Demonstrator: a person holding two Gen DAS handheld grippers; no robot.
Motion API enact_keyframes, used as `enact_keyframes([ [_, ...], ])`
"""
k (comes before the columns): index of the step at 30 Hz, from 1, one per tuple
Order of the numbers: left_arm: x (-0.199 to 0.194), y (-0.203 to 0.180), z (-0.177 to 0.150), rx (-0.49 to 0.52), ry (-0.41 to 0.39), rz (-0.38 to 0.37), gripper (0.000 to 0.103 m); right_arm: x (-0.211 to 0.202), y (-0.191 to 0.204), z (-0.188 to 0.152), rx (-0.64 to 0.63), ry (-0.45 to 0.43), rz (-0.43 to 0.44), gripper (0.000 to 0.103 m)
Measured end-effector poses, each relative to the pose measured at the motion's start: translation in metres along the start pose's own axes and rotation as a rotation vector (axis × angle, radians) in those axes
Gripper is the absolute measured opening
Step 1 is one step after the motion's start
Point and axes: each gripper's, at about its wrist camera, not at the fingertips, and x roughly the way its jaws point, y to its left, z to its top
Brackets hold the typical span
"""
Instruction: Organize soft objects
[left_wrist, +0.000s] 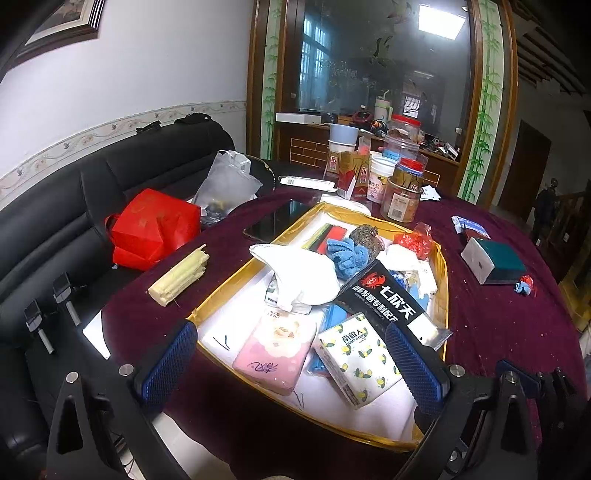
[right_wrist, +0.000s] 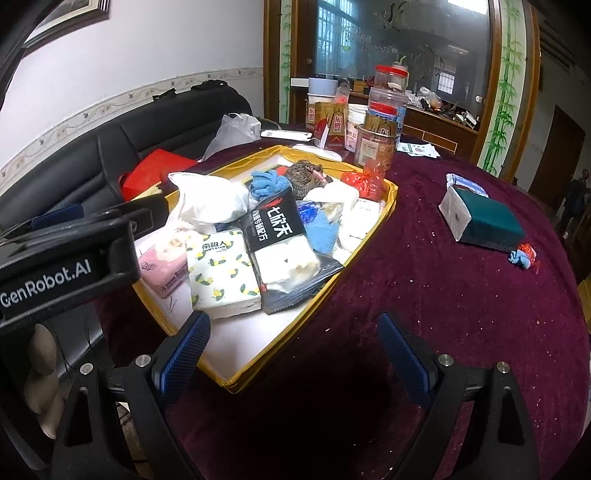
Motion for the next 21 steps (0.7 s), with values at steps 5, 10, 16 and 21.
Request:
enact_keyframes([
  [5,0.0012,-0.0001,-0.0003,-0.001,0.009,-0.005,0.103,0.0016,0.0004,-0.0008,-0.003,0.009,0.002,0.092],
  [10,0.0025,0.0007,-0.0008,-0.002,0.014,-0.009,0.103,0.0029,0.0026,0.0002,-0.01,0.011,0.0,0.092],
  [16,0.0041,0.0012,-0.0012,-0.003,0.017,-0.009,0.103,0.0045,0.0039,0.0,-0.011,0.014,0.0,0.092],
  [21,0.0091,0.0025,-0.0052,-0.006,0.03,-0.017,0.103,0.0068,0.0047,-0.0007,-0.012,0.02,0.002,0.092],
])
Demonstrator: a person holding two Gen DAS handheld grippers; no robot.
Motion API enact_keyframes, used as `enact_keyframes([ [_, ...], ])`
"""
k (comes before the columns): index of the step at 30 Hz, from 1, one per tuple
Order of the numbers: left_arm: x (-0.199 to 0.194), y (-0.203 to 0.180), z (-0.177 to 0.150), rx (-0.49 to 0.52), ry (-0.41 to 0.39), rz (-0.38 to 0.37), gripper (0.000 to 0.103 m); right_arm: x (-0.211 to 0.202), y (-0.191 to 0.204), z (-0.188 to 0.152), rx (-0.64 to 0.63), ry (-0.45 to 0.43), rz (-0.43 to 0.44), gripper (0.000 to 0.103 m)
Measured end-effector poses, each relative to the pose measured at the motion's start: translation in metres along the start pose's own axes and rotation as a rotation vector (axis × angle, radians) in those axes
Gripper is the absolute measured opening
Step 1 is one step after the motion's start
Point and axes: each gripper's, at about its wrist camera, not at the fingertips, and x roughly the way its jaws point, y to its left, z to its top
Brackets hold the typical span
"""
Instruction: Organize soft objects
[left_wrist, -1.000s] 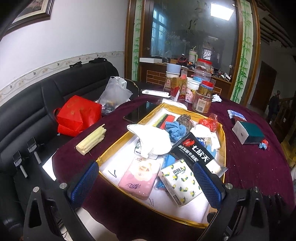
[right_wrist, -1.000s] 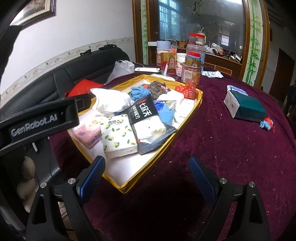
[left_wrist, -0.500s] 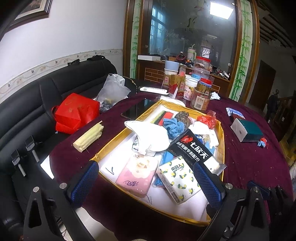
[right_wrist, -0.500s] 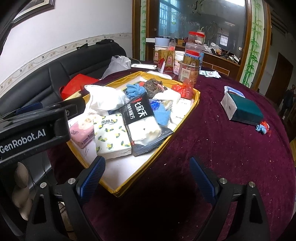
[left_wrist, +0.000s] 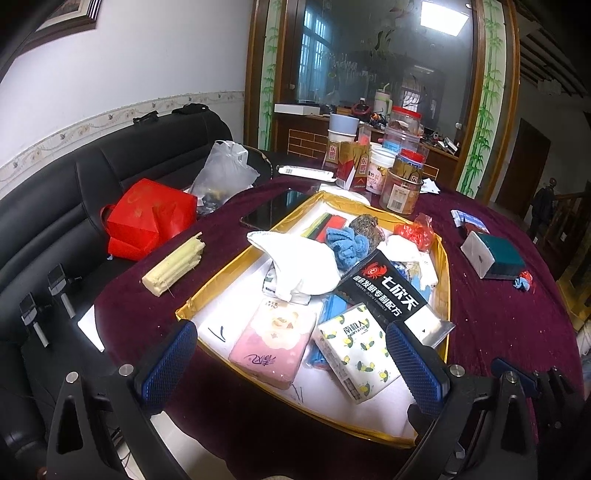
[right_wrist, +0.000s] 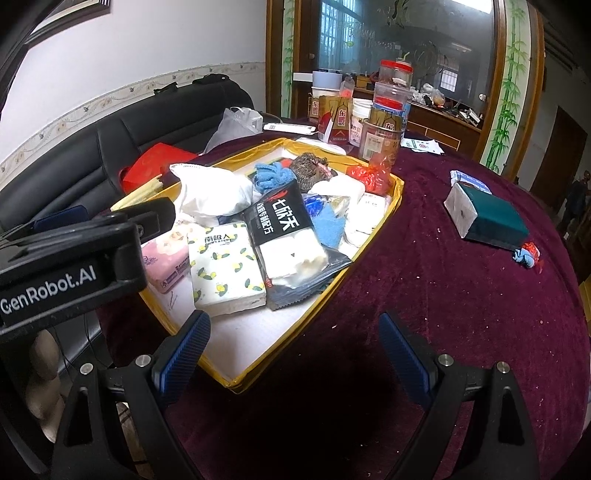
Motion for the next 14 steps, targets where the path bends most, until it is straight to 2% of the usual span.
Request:
enact_keyframes([
  [14,0.0059,0.0068,-0.0015,-0.021,0.04,-0.008,0.103,0.0009,-0.0034,-0.0014,0.007,0.007,0.014,0.092],
])
